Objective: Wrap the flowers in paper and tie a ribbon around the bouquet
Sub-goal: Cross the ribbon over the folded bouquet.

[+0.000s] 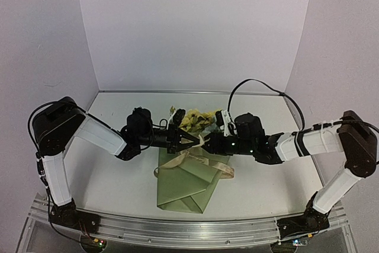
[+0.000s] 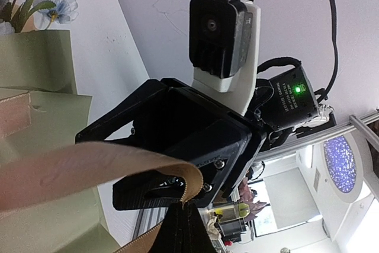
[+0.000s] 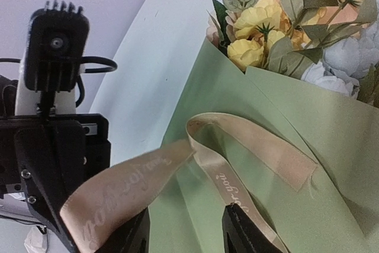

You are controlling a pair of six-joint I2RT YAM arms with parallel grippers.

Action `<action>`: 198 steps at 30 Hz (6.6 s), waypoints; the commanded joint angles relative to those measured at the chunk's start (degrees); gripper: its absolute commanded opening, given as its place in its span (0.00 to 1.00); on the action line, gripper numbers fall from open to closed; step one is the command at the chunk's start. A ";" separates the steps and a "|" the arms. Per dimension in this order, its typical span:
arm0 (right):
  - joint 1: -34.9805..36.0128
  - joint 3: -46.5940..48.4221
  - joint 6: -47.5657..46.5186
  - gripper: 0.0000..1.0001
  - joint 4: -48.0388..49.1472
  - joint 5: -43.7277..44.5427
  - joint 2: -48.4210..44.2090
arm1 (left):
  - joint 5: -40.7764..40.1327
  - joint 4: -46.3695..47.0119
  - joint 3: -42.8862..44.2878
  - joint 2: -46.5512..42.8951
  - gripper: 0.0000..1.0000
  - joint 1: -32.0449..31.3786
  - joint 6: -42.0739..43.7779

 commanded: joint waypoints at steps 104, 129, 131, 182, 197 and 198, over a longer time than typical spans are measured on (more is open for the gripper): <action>4.74 20.08 13.51 0.00 -39.72 20.21 2.75 | -37.07 -72.23 20.43 -6.42 0.00 0.40 25.54; 9.02 34.03 2.07 0.47 -58.98 26.38 15.18 | -39.84 -69.59 13.84 -11.02 0.00 -0.48 21.81; 9.00 34.26 2.39 0.47 -59.15 27.08 15.59 | -39.69 -69.63 13.79 -11.08 0.00 -0.49 21.98; 6.92 46.38 3.77 0.00 -62.43 34.72 16.31 | -32.81 -71.46 7.53 -26.49 0.00 -3.81 35.72; 7.47 42.77 3.07 0.15 -59.41 24.35 19.31 | -34.32 -65.29 4.85 -27.52 0.00 -3.81 33.45; 7.47 42.24 2.85 0.21 -59.42 24.03 18.78 | -35.13 -65.00 4.81 -27.17 0.00 -3.76 33.14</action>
